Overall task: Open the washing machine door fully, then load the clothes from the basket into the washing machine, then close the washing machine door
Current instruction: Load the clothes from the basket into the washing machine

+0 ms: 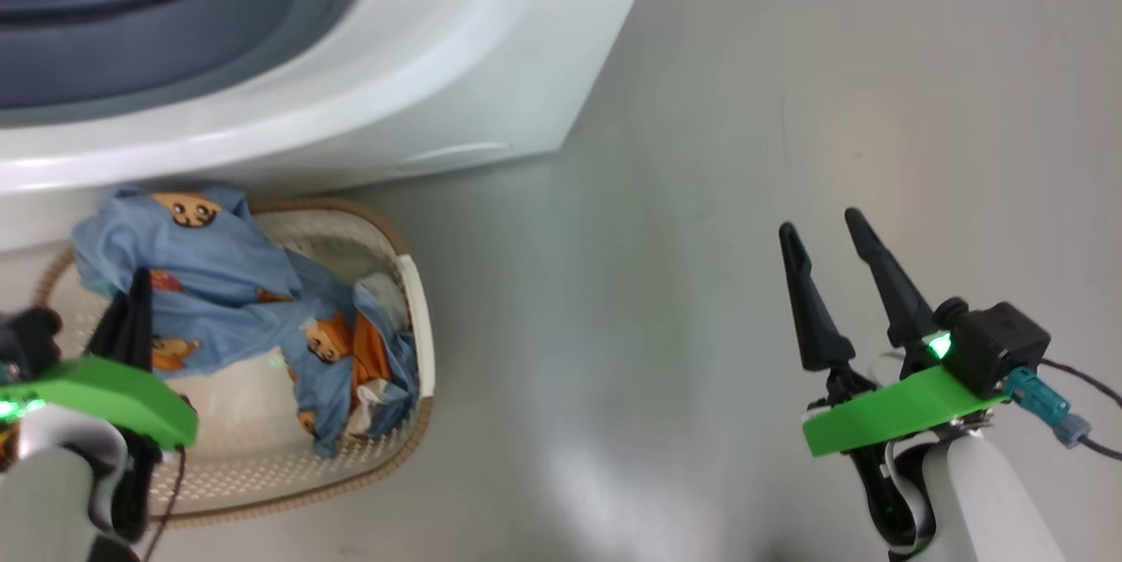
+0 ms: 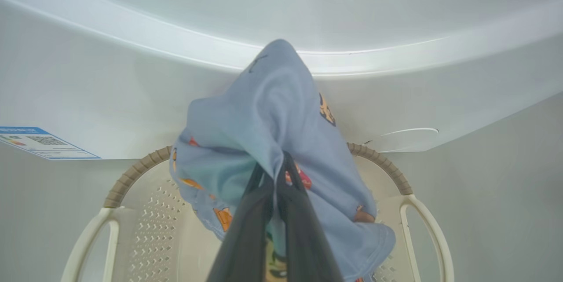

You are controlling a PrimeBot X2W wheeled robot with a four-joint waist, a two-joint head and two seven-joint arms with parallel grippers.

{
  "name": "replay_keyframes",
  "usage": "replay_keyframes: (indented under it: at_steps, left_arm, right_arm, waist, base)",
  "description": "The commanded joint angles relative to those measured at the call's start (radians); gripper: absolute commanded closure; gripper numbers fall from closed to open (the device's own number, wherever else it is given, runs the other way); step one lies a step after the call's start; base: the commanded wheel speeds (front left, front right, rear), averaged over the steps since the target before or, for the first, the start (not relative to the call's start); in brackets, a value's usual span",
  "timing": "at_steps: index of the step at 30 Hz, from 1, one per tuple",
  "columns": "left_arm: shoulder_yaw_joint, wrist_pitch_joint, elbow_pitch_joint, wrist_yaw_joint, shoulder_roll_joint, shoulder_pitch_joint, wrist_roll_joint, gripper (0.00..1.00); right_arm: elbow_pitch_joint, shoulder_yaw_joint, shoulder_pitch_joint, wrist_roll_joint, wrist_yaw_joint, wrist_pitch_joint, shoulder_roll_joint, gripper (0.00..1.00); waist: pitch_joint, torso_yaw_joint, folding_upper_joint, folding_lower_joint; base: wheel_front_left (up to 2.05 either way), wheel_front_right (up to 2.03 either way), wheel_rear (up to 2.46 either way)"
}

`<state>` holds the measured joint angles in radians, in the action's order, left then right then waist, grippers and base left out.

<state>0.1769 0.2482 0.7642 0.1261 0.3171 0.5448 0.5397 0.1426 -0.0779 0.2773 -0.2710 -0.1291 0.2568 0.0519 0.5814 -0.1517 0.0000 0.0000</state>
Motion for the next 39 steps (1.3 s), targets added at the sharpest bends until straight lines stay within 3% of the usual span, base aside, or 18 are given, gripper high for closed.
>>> replay_keyframes:
  at_steps: [1,12,22,39]
  left_arm:
    - [-0.046,0.013,-0.048,-0.01,0.029,-0.049,-0.017,1.0]
    - [-0.235,0.013,-0.471,-0.036,-0.063,-0.29,-0.136,1.0]
    - [-0.303,0.013,-0.725,-0.031,-0.137,-0.422,-0.249,1.0]
    - [-0.342,0.014,-0.835,-0.053,-0.204,-0.649,-0.34,1.0]
  right_arm:
    - [-0.015,-0.017,-0.037,0.013,-0.002,0.005,-0.002,0.0]
    - [0.026,-0.031,-0.099,0.024,-0.002,0.005,-0.002,0.0]
    - [0.066,-0.051,-0.151,0.038,-0.002,0.005,-0.002,0.0]
    - [0.051,-0.059,-0.22,0.046,-0.002,0.005,0.01,0.0]
  waist:
    - [-0.093,0.048,0.0,0.0]
    - [-0.293,0.049,0.0,0.0]
    - [-0.45,0.032,0.0,0.0]
    - [-0.611,-0.006,0.0,0.0]
  base:
    - [0.0,0.0,0.0]
    - [0.0,0.0,0.0]
    - [0.0,0.0,0.0]
    - [0.0,0.0,0.0]
